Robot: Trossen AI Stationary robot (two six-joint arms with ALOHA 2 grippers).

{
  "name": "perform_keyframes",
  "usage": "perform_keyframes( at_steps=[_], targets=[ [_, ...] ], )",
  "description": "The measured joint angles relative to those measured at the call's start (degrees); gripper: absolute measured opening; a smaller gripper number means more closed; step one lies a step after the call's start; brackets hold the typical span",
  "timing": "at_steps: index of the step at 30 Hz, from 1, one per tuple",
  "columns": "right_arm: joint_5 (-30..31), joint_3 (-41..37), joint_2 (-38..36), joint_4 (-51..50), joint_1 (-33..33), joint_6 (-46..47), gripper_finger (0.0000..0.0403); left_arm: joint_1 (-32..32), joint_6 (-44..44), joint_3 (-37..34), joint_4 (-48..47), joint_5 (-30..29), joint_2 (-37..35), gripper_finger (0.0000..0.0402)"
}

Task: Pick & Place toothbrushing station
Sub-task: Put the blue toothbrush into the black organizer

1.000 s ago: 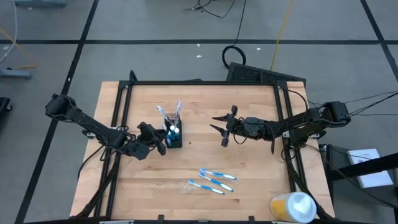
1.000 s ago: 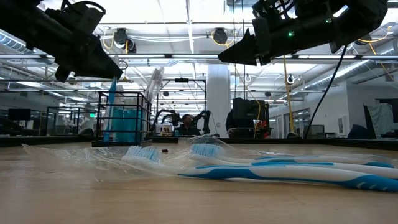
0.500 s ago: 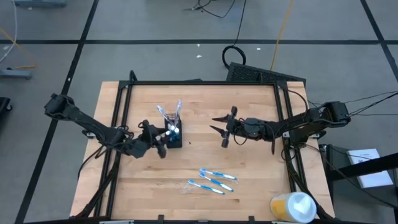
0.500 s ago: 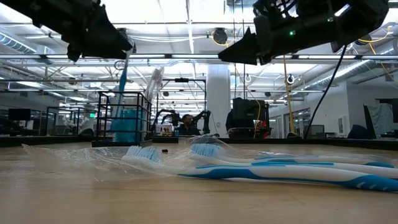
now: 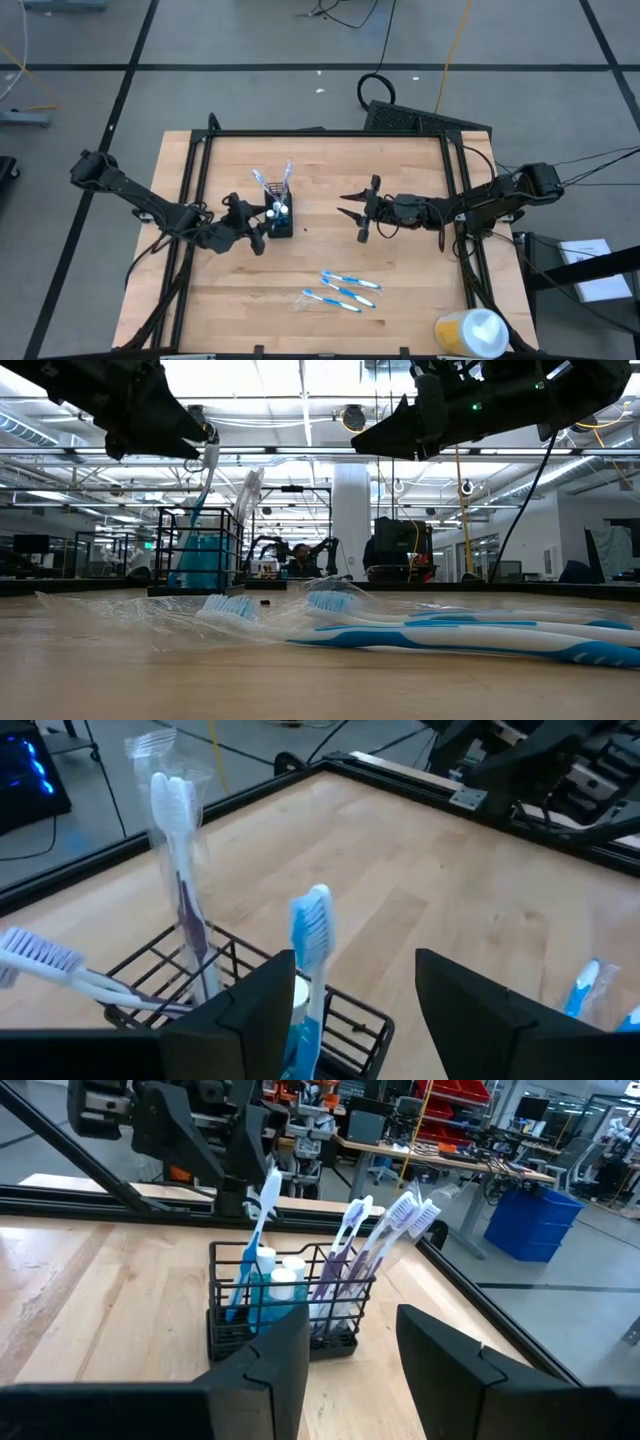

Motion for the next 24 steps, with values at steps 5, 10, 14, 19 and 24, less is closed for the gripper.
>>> perform_keyframes(
  at_steps=[5,10,14,19,24],
  targets=[
    [0.01,-0.01,0.0,0.03,0.0,-0.01,0.0146,-0.14,3.13,0.02,6.1,0.73,-1.88,0.0209],
    [0.02,0.0,0.0,0.02,0.0,-0.04,0.0145,-0.61,7.75,0.05,17.2,7.25,-2.48,0.0209],
    [0.02,-0.02,0.0,0.04,0.0,-0.82,0.0145,0.34,7.68,0.07,24.73,10.09,2.14,0.0209],
    [0.02,0.0,0.0,0.04,0.0,-1.14,0.0146,3.47,6.14,0.71,31.29,11.31,11.54,0.0209],
    [0.02,-0.01,0.0,0.22,0.0,-1.13,0.0144,5.78,8.34,5.96,27.91,12.42,17.88,0.0208]
  ],
)
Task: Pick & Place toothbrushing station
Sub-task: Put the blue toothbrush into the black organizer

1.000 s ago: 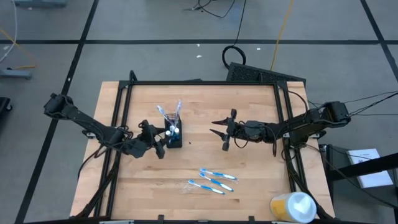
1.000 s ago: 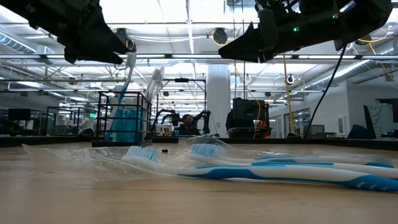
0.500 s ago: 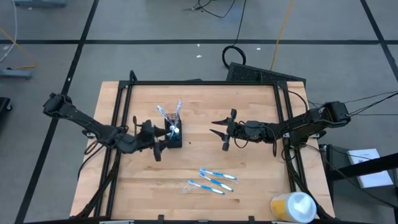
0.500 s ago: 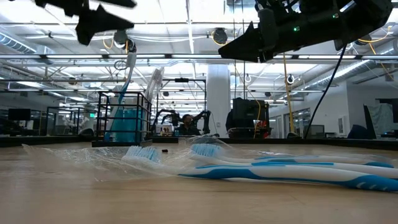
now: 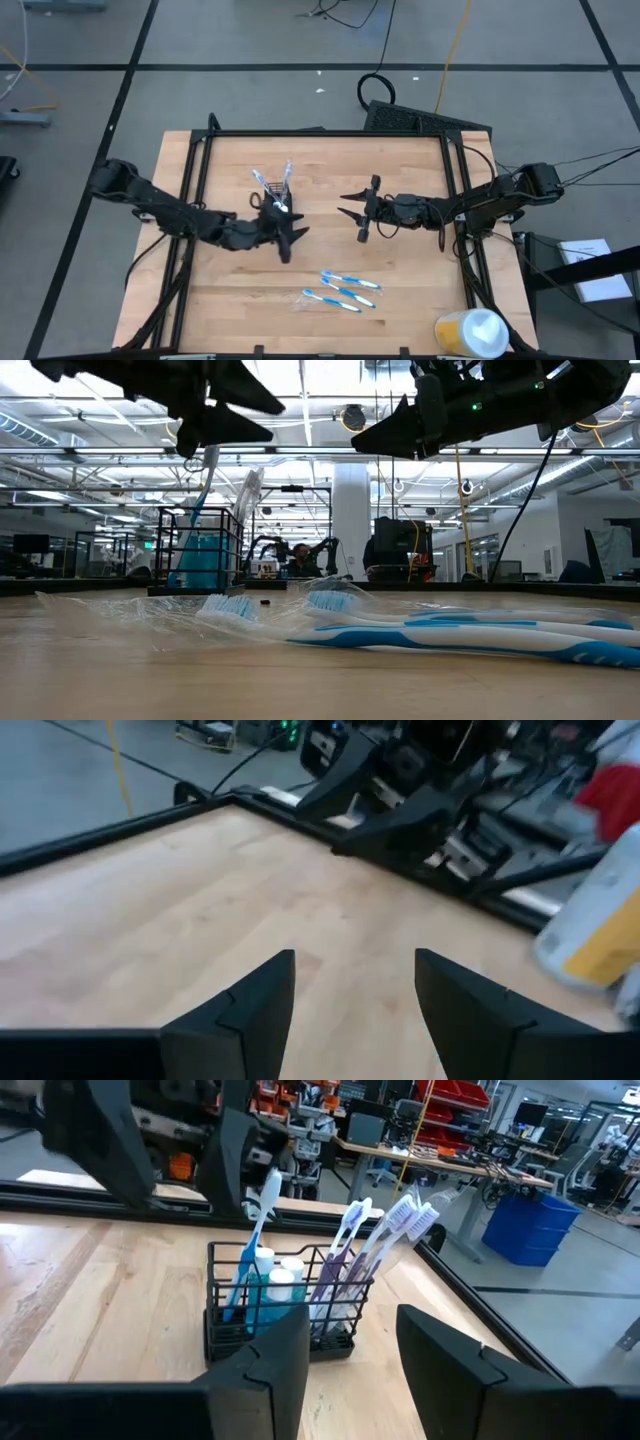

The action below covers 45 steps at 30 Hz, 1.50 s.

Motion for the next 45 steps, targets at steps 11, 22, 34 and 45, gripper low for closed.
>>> perform_keyframes(
  at_steps=[11,22,34,45],
  targets=[
    [0.0,-0.01,0.0,0.28,0.0,0.03,0.0145,0.43,-4.97,10.18,-28.64,-7.94,1.85,0.0169],
    [0.0,-0.01,0.0,0.3,0.0,0.06,0.0146,-0.44,-16.15,15.67,-54.13,-14.76,1.8,0.0116],
    [0.0,-0.01,0.0,0.26,0.0,0.9,0.0146,-2.58,-22.64,15.72,-62.4,-15.46,-0.81,0.0072],
    [0.0,-0.01,0.0,0.23,0.0,0.91,0.0146,-5.98,-29.71,15.72,-71.92,-15.98,-10.1,0.0032]
  ],
)
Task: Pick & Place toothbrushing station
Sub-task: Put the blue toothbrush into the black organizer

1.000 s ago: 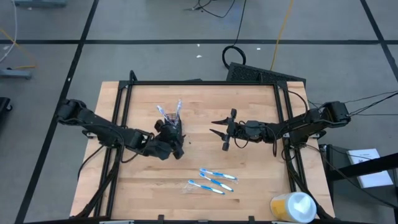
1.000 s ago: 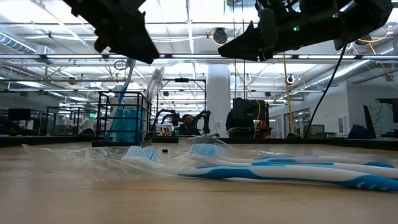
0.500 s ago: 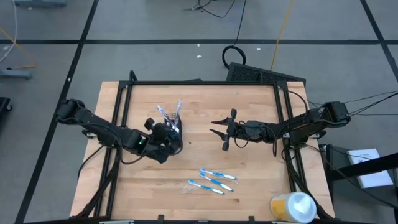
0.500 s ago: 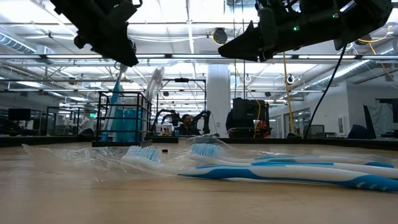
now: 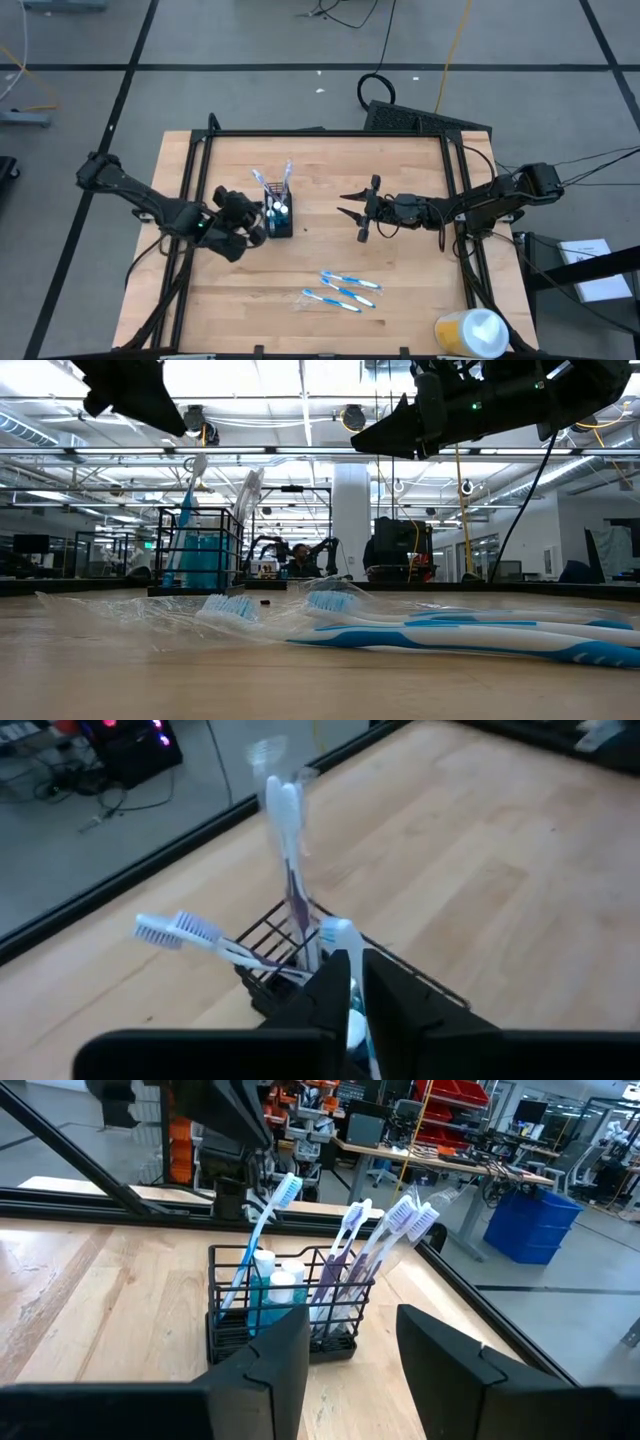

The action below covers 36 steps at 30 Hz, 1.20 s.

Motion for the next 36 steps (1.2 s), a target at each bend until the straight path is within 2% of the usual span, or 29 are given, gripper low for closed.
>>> perform_keyframes(
  at_steps=[4,7,10,12,14,16,19,22,24,26,28,32,36],
  targets=[
    [-0.01,0.0,0.0,-0.01,0.17,0.03,0.0144,-1.74,1.19,0.0,-0.67,-0.4,-2.56,0.0016],
    [0.04,0.0,-0.16,-0.05,1.44,-0.18,0.0146,-4.04,2.93,0.0,-1.33,-2.93,-4.87,0.0005],
    [2.25,0.52,-0.74,-1.03,4.84,-3.4,0.015,-9.96,1.09,-1.04,-2.79,-13.64,-8.4,0.0006],
    [7.1,2.15,-0.93,-3.73,8.09,-5.2,0.0155,-15.09,0.64,-3.32,-2.77,-21.32,-11.07,0.0017],
    [11.26,4.85,-1.27,-8.63,11.24,-6.01,0.0161,-19.4,-0.67,-6.47,-2.82,-25.53,-13.39,0.0033],
    [12.57,8.38,-1.34,-15.15,13.86,-3.46,0.0169,-22.6,-2.8,-9.55,-2.51,-26.43,-15.74,0.0051],
    [12.68,12.53,-1.23,-26.56,17.1,5.12,0.0182,-26.46,-7.29,-14.46,-0.9,-26.32,-18.53,0.0082],
    [10.55,14.21,0.77,-31.46,19.39,12.81,0.0193,-28.75,-10.04,-19.43,2.93,-26.91,-20.38,0.012],
    [8.78,14.05,2.31,-32.92,20.9,15.55,0.0199,-29.41,-11.25,-22.45,6.18,-25.54,-21.32,0.0149],
    [7.11,14.1,4.06,-32.17,21.94,17.15,0.0202,-29.66,-11.64,-24.98,11.33,-21.51,-22.18,0.0181],
    [5.62,14.65,6.06,-32.14,22.53,19.15,0.0203,-29.66,-7.25,-27.59,18.67,-17.44,-22.36,0.0212],
    [2.8,17.96,11.96,-34.21,23.42,23.38,0.0203,-29.47,16.21,-32.92,43.64,-10.27,-21.88,0.0253],
    [2.71,23.56,18.84,-41.88,25.07,25.76,0.0203,-28.93,41.19,-35.98,65.43,2.73,-21.83,0.0267]
  ],
)
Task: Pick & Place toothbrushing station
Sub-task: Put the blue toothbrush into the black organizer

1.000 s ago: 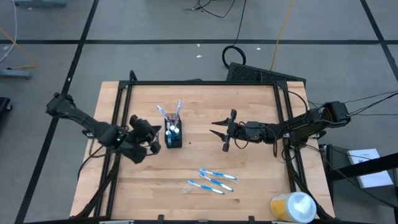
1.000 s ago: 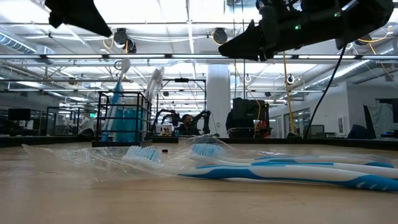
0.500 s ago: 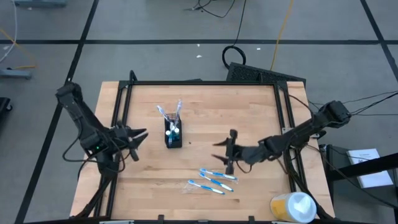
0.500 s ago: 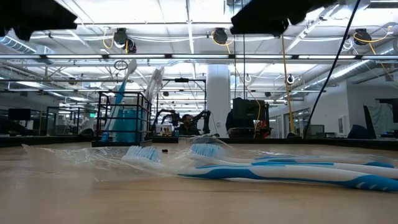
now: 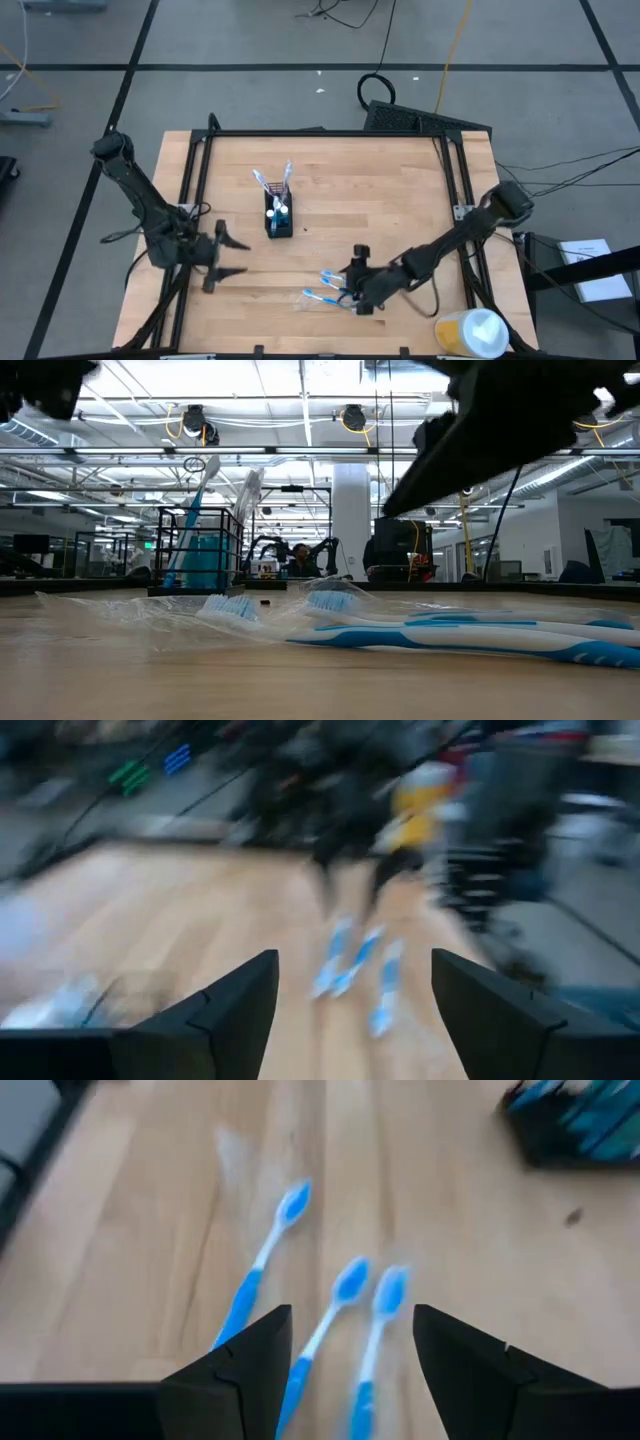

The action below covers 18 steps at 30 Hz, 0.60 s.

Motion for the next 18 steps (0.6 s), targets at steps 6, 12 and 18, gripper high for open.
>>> perform_keyframes(
  at_steps=[6,12,18],
  targets=[
    [0.07,5.89,6.83,-11.32,0.13,4.54,0.0203,2.0,17.84,-1.48,11.0,10.93,0.0,0.0269],
    [0.09,5.06,7.76,-11.67,-0.04,9.34,0.0202,6.19,20.13,-1.5,11.48,19.19,0.95,0.0269],
    [0.11,2.49,7.75,-11.56,-0.04,13.95,0.0185,11.87,19.32,-1.5,13.64,23.61,3.6,0.0269]
  ],
)
